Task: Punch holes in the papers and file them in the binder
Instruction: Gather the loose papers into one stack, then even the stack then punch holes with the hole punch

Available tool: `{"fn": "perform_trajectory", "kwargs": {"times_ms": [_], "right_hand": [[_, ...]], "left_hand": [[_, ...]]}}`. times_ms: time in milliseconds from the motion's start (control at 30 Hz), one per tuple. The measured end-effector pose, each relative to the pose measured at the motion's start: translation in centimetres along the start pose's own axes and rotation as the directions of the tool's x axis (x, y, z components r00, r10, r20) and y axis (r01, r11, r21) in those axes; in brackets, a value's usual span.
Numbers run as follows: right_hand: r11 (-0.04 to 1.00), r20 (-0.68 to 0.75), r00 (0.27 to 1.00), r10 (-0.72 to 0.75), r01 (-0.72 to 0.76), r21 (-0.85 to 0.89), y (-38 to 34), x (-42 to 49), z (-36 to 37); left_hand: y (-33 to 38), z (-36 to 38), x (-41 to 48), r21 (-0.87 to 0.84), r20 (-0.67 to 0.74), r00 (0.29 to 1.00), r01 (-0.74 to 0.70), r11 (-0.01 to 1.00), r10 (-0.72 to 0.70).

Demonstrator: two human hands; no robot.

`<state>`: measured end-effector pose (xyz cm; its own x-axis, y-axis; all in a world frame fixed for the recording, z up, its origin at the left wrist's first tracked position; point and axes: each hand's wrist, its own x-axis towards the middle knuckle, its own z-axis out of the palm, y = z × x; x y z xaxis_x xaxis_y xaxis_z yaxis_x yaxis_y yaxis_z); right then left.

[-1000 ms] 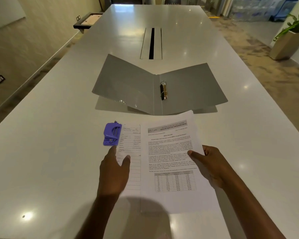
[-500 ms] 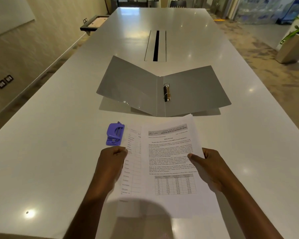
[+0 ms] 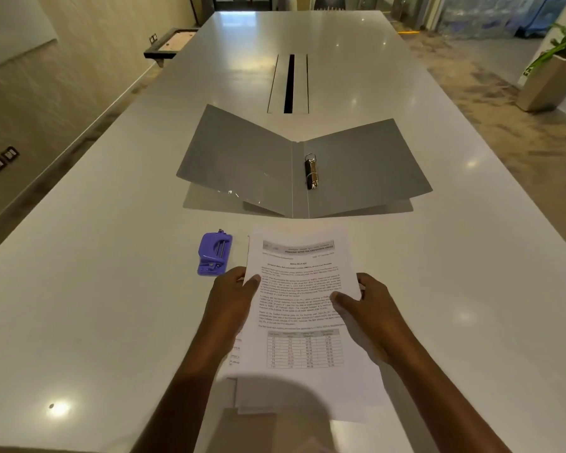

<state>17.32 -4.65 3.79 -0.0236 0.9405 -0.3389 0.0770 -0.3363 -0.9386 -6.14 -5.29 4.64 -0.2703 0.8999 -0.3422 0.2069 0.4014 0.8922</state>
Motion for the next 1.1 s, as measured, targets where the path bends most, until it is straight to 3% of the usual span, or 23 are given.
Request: {"fn": "perform_trajectory", "kwargs": {"times_ms": [133,233,333,433,500,733,867,1100], "right_hand": [[0.947,-0.111,0.987,-0.119,0.079,-0.311,0.6,0.0,-0.6],[0.912,-0.191,0.960,-0.204,0.116,-0.393,0.3,0.2,-1.4],[0.976,-0.140,0.980,-0.142,0.115,-0.188,-1.3,0.0,-2.6],[0.982,0.179,0.978,-0.107,0.076,0.171,-3.6,-0.7,-3.6],[0.973,0.243,0.959,-0.146,0.094,0.213,-4.9,-1.2,-3.6],[0.934,-0.044,0.943,-0.331,0.334,0.126,-6.6,-1.2,-2.9],[0.907,-0.074,0.913,-0.401,0.407,0.107,-6.3,-1.4,-2.6],[0.916,-0.084,0.917,-0.391,0.396,0.057,-4.4,-1.4,-2.1]], "left_hand": [[0.4,0.1,-0.6,-0.095,0.032,0.999,-0.040,0.995,0.044],[0.4,-0.3,-0.6,-0.196,0.050,0.997,-0.056,0.979,0.067],[1.0,-0.9,-0.8,-0.321,0.045,0.990,-0.115,0.940,0.137],[2.3,-1.0,-1.0,-0.398,0.026,0.966,-0.226,0.889,0.257],[3.7,-0.9,-1.2,-0.401,0.005,0.946,-0.294,0.867,0.323],[7.9,-0.3,-0.9,-0.420,0.031,0.913,-0.357,0.834,0.406],[8.0,0.7,-0.2,-0.415,0.063,0.916,-0.337,0.845,0.397],[5.4,2.3,0.3,-0.334,0.112,0.928,-0.302,0.893,0.356]]}}
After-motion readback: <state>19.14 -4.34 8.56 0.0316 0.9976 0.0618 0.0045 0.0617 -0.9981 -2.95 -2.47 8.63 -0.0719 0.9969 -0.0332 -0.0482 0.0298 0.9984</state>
